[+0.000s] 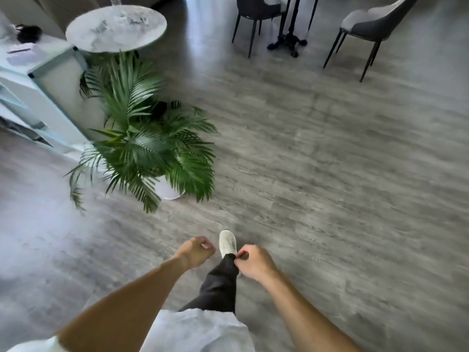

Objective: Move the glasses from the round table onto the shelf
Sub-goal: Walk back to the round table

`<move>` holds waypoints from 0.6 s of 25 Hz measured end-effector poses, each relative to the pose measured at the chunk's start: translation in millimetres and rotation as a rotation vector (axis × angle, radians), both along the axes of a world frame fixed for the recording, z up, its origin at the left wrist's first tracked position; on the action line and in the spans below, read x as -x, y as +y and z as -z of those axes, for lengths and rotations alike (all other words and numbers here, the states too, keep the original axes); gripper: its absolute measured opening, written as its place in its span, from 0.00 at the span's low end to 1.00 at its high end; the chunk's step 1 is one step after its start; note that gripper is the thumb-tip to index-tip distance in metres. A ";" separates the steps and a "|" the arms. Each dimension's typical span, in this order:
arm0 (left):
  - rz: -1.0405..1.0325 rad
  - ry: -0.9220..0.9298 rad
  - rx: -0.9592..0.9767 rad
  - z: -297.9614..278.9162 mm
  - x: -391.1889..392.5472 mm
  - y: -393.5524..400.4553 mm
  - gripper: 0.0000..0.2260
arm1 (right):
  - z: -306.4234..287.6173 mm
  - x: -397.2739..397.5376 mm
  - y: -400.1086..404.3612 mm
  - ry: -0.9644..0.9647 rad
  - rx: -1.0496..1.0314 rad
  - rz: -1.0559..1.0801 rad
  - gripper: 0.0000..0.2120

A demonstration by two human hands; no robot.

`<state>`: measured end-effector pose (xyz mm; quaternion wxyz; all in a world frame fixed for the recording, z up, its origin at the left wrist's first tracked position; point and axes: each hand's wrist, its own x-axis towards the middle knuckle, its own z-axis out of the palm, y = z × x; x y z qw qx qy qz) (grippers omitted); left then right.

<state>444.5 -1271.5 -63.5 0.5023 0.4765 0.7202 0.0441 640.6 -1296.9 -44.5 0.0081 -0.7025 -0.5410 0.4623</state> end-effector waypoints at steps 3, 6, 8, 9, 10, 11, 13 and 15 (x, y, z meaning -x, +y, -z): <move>0.029 -0.042 0.017 12.3 -31.3 113.0 0.05 | 1.1 -27.1 110.2 -0.028 -0.005 0.025 0.07; 0.118 -0.062 0.017 -0.8 -62.3 221.5 0.07 | -19.9 -60.7 216.7 -0.064 -0.031 0.030 0.07; 0.159 -0.039 -0.006 -8.2 -78.5 303.5 0.08 | -31.2 -82.4 295.7 -0.053 -0.033 0.061 0.07; 0.163 -0.047 -0.016 -9.9 -84.5 340.9 0.08 | -37.3 -90.3 331.2 -0.053 -0.041 0.067 0.07; 0.165 -0.060 -0.018 -8.4 -89.1 376.1 0.08 | -42.8 -96.0 365.3 -0.058 -0.046 0.066 0.08; 0.158 -0.069 -0.031 -11.9 -96.5 410.6 0.08 | -45.9 -100.0 400.3 -0.058 -0.042 0.057 0.08; 0.128 -0.074 -0.037 -4.8 -105.3 474.5 0.09 | -42.0 -106.5 469.9 -0.040 -0.020 0.018 0.08; 0.089 -0.086 -0.028 -2.3 -105.1 526.1 0.08 | -37.0 -108.1 536.4 -0.032 -0.021 -0.031 0.07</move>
